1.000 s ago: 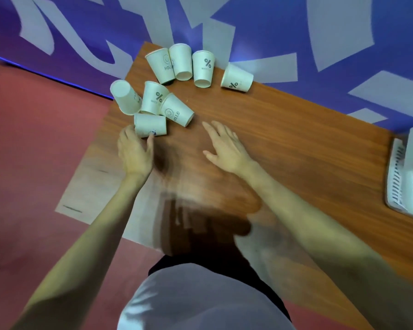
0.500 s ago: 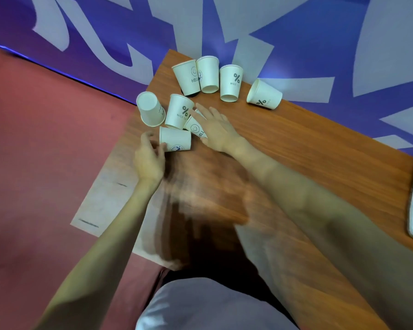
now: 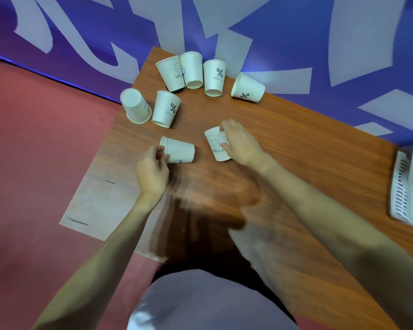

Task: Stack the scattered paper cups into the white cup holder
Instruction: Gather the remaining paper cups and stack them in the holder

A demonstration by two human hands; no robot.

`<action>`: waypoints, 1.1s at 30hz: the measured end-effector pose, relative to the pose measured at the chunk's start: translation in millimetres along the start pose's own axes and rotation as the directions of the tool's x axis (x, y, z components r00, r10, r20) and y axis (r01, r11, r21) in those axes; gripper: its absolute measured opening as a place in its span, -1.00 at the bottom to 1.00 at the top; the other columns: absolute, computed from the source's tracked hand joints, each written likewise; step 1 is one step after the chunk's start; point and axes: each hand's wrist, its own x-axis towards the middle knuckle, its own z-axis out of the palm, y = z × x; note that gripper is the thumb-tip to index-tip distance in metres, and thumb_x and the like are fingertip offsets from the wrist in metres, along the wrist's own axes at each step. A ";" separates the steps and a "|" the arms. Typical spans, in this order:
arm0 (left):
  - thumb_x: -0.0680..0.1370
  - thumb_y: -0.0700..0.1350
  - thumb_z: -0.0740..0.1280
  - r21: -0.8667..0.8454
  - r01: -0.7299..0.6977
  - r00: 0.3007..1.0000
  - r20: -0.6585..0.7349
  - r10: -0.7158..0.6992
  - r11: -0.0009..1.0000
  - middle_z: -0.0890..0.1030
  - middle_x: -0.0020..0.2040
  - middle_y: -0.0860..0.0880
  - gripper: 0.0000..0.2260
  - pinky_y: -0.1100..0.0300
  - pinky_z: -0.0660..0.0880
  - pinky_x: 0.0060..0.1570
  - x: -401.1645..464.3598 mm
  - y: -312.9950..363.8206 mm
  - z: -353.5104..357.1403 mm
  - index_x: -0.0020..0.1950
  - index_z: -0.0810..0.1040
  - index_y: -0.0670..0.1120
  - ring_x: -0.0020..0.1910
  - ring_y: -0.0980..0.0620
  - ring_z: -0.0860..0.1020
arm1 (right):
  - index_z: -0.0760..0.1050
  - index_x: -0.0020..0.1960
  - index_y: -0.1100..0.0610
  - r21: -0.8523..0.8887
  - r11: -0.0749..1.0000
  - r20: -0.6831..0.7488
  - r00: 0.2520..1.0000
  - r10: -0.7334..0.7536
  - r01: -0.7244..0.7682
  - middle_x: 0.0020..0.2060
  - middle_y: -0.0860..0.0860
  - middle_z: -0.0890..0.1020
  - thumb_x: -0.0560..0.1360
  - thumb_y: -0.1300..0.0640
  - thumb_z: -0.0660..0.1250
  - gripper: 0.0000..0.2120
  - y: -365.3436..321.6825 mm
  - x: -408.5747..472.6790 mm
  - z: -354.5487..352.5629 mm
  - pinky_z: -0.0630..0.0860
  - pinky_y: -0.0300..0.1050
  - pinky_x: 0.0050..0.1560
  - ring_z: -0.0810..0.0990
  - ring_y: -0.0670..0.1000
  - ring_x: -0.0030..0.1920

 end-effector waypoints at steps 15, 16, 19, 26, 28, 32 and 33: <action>0.48 -0.29 0.35 -0.011 -0.488 0.860 0.165 0.483 0.873 0.60 -0.19 -0.12 -0.91 0.16 0.30 -0.21 -85.8 140.1 88.1 -0.02 0.58 -0.20 -0.21 -0.15 0.50 | 0.46 -0.03 0.23 0.245 0.949 -0.334 0.902 0.274 -0.198 -0.11 0.10 0.44 0.49 0.31 0.26 -0.93 161.7 -205.9 -23.5 0.50 0.11 -0.18 0.52 0.15 -0.19; 0.49 -0.27 0.34 -0.011 -0.509 0.847 0.173 0.503 0.861 0.60 -0.19 -0.11 -0.91 0.13 0.32 -0.22 -94.4 151.6 96.9 -0.02 0.58 -0.19 -0.22 -0.14 0.49 | 0.45 -0.05 0.23 0.250 0.948 -0.355 0.893 0.277 -0.195 -0.13 0.09 0.43 0.48 0.32 0.27 -0.94 171.8 -220.6 -25.7 0.50 0.11 -0.19 0.51 0.15 -0.21; 0.50 -0.26 0.34 -0.026 -0.563 0.805 0.212 0.555 0.826 0.61 -0.15 -0.11 -0.89 0.08 0.37 -0.21 -121.5 183.7 125.1 0.00 0.58 -0.17 -0.20 -0.14 0.49 | 0.46 -0.04 0.26 0.263 0.938 -0.407 0.855 0.320 -0.226 -0.12 0.13 0.45 0.49 0.31 0.27 -0.94 200.5 -264.2 -30.8 0.50 0.10 -0.18 0.52 0.16 -0.19; 0.50 -0.26 0.33 -0.094 -0.665 0.699 0.269 0.662 0.741 0.59 -0.17 -0.12 -0.90 0.04 0.38 -0.19 -187.0 254.9 186.4 -0.01 0.58 -0.17 -0.19 -0.13 0.49 | 0.46 -0.02 0.27 0.326 0.902 -0.496 0.762 0.417 -0.282 -0.12 0.17 0.48 0.49 0.34 0.25 -0.91 264.3 -358.9 -32.0 0.44 0.03 -0.17 0.50 0.17 -0.17; 0.50 -0.24 0.32 -0.105 -0.681 0.676 0.291 0.677 0.724 0.60 -0.17 -0.12 -0.90 0.05 0.37 -0.18 -203.2 275.3 202.4 0.00 0.58 -0.17 -0.19 -0.14 0.48 | 0.46 -0.01 0.26 0.341 0.890 -0.517 0.731 0.446 -0.302 -0.13 0.16 0.48 0.47 0.34 0.26 -0.90 281.7 -382.9 -31.3 0.42 0.01 -0.19 0.49 0.16 -0.16; 0.51 -0.20 0.31 -0.133 -0.697 0.640 0.327 0.696 0.704 0.59 -0.16 -0.11 -0.88 0.09 0.35 -0.17 -225.9 313.9 229.2 0.02 0.59 -0.16 -0.18 -0.13 0.48 | 0.48 0.00 0.25 0.375 0.865 -0.600 0.624 0.501 -0.334 -0.12 0.13 0.48 0.48 0.32 0.26 -0.89 312.6 -422.4 -35.1 0.41 -0.03 -0.25 0.49 0.09 -0.19; 0.52 -0.20 0.30 -0.139 -0.707 0.627 0.330 0.706 0.693 0.59 -0.15 -0.10 -0.88 0.09 0.36 -0.16 -230.9 322.8 234.8 0.02 0.59 -0.16 -0.17 -0.13 0.48 | 0.48 0.00 0.25 0.381 0.858 -0.634 0.578 0.514 -0.345 -0.10 0.14 0.49 0.50 0.30 0.25 -0.90 320.7 -430.2 -37.3 0.42 -0.04 -0.26 0.50 0.09 -0.18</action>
